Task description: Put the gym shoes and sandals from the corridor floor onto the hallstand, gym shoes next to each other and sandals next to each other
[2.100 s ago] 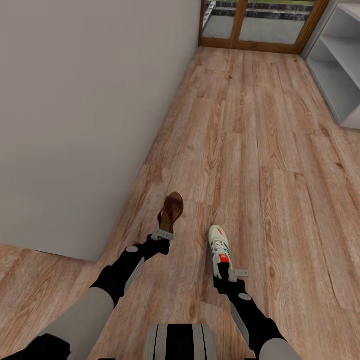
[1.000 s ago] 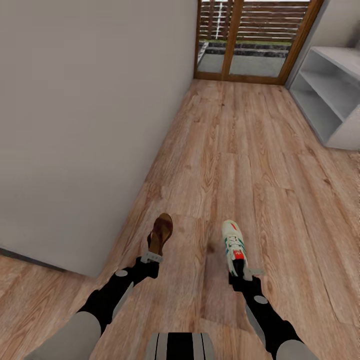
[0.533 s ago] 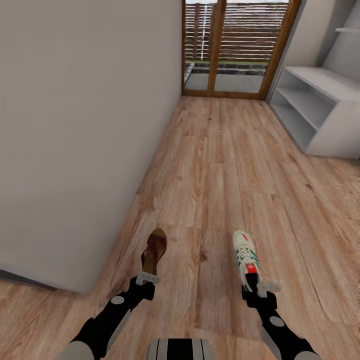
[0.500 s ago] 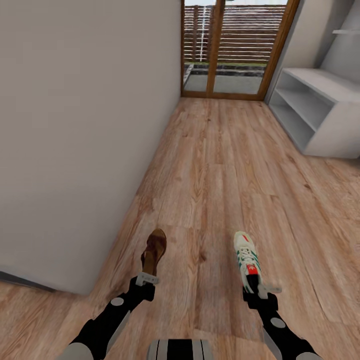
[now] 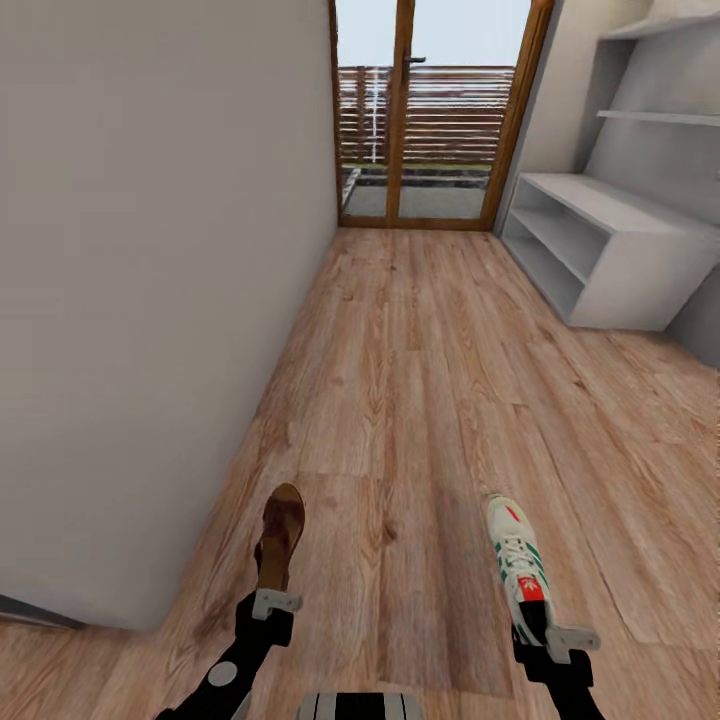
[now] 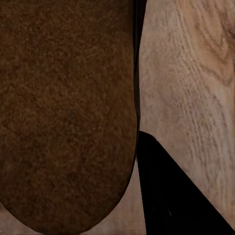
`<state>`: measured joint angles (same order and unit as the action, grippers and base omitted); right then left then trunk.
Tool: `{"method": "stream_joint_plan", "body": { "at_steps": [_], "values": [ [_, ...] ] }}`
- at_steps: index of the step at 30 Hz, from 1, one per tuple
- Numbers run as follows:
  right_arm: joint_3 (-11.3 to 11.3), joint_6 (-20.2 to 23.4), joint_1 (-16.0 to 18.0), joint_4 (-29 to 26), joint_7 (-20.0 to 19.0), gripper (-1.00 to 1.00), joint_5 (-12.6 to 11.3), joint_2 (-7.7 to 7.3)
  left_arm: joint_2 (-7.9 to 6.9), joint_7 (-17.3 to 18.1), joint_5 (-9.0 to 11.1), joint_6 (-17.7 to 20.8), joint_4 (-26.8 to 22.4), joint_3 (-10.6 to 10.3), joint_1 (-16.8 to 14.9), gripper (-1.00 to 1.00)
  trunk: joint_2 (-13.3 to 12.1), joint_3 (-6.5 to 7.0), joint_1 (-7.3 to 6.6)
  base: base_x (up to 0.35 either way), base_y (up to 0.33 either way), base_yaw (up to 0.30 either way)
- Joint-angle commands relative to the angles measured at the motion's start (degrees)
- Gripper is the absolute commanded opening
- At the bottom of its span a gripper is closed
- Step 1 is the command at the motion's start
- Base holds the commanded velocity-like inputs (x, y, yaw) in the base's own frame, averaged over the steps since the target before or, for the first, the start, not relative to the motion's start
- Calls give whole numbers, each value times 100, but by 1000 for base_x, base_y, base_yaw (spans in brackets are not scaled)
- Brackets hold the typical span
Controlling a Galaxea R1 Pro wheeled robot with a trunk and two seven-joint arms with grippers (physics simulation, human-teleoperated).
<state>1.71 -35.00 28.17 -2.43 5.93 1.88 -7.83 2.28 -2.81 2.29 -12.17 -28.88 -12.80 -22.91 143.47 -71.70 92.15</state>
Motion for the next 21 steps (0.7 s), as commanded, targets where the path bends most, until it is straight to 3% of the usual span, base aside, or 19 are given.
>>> {"method": "stream_joint_plan", "body": {
  "at_steps": [1,3,6,12,16,21],
  "values": [
    [16,-83,-80,33,18,-100,18,-2,5,-139,60,-146,98,-40,43,-100,0,29,-4,0,0,-156],
    [20,-167,-212,69,27,-100,5,-6,-12,-457,186,-356,298,-44,137,-100,-3,90,-9,0,0,-155],
    [19,-185,-257,85,25,-100,-3,32,-40,-630,232,-435,373,-44,434,-100,-7,183,-17,0,0,-155],
    [15,-180,-268,92,21,-100,-3,50,-57,-649,258,-984,431,-8,766,-100,-15,367,-32,0,0,-155],
    [14,-176,-268,93,15,-100,2,74,-65,-657,272,-1099,411,27,987,-100,-20,490,-42,0,0,-155],
    [13,-175,-269,93,7,-100,16,153,-62,-659,276,-1123,429,115,1044,-100,-143,631,-113,0,0,-156]
  ]
}}
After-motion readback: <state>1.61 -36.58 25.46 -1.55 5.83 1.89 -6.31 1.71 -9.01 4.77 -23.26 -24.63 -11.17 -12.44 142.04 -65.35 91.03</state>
